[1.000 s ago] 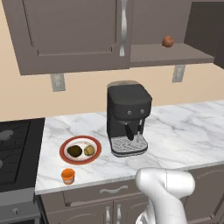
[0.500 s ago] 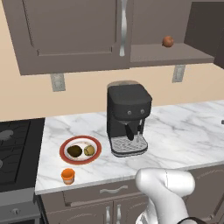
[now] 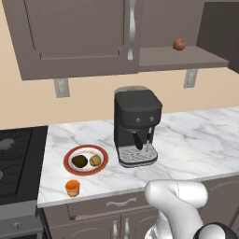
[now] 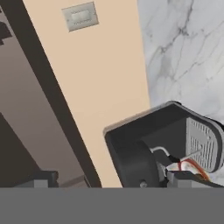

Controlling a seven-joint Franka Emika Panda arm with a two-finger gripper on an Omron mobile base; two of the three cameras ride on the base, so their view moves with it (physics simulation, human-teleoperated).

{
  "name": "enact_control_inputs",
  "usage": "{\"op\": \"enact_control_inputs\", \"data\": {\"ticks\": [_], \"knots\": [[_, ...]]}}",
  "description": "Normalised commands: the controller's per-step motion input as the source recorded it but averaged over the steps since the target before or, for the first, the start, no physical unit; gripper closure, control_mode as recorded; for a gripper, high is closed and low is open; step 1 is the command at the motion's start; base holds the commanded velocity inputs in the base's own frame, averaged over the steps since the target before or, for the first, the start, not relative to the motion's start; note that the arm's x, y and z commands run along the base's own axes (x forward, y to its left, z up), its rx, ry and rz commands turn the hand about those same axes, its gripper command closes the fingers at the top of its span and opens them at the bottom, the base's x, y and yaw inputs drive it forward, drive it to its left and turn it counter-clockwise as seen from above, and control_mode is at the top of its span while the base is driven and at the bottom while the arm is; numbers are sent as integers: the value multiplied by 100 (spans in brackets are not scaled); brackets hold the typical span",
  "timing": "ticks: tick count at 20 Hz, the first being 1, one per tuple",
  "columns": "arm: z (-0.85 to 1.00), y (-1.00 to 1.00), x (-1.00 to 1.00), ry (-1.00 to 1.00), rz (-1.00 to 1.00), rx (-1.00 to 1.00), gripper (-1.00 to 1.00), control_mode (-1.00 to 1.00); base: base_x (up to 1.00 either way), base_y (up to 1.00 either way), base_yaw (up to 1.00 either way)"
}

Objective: Pick the avocado and bread from the counter and place them on the plate. Then pick the jam from the cabinet and place it next to the plate. Lastly close the cabinet door.

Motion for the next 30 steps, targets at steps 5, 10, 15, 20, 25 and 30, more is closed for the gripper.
{"op": "enact_control_inputs", "data": {"ticks": [5, 10, 15, 20, 25, 30], "knots": [[-1, -22, 12, 0, 3, 8, -100, -100, 0, 0, 0], [0, -32, 7, 0, 11, 4, -100, -100, 0, 0, 0], [0, -33, 6, 0, 13, 3, -100, -100, 0, 0, 0], [0, -12, 0, -3, 11, 0, -100, -100, 0, 0, 0], [-4, 0, -4, -6, 10, 0, -100, -100, 0, 0, 0], [-6, 0, -6, -4, 10, 0, -100, -100, 0, 0, 0]]}}
